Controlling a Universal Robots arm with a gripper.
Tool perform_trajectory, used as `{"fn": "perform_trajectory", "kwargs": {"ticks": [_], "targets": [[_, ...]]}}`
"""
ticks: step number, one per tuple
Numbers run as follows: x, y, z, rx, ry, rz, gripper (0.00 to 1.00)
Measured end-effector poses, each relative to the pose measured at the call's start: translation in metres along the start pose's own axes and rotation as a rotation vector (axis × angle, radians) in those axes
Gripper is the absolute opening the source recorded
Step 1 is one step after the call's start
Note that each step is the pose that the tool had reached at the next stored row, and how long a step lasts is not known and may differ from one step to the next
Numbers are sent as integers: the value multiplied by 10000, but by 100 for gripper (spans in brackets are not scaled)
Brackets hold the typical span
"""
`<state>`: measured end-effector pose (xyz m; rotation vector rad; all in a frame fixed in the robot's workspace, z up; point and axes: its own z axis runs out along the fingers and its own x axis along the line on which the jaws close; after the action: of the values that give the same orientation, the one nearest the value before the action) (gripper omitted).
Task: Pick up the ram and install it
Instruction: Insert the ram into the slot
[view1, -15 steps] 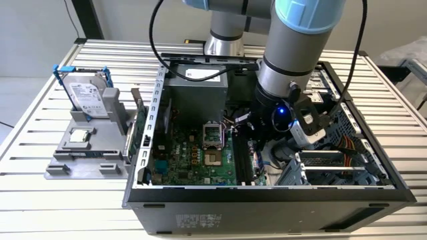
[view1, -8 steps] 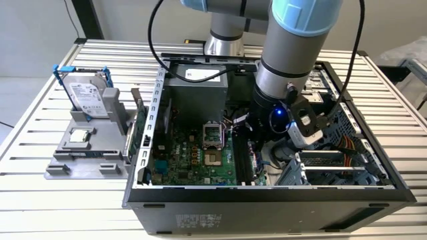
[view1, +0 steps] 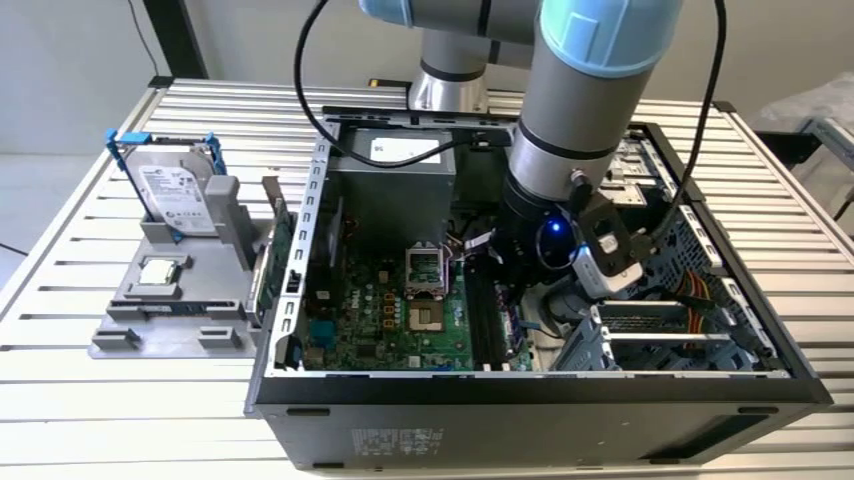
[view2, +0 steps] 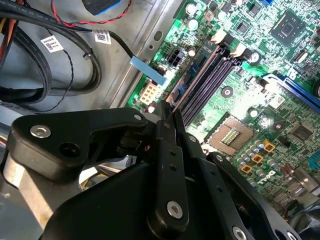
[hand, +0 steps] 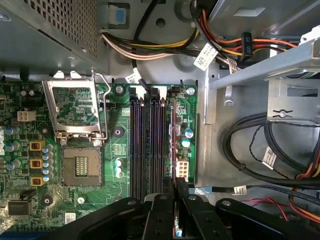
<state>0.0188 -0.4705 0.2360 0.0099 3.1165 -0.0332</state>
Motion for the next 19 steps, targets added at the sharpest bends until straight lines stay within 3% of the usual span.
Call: {"fn": "perform_trajectory", "kwargs": {"ticks": [6, 19], "targets": [[16, -4, 18, -2, -3, -205, 0], [39, -8, 56, -4, -4, -215, 0]]}}
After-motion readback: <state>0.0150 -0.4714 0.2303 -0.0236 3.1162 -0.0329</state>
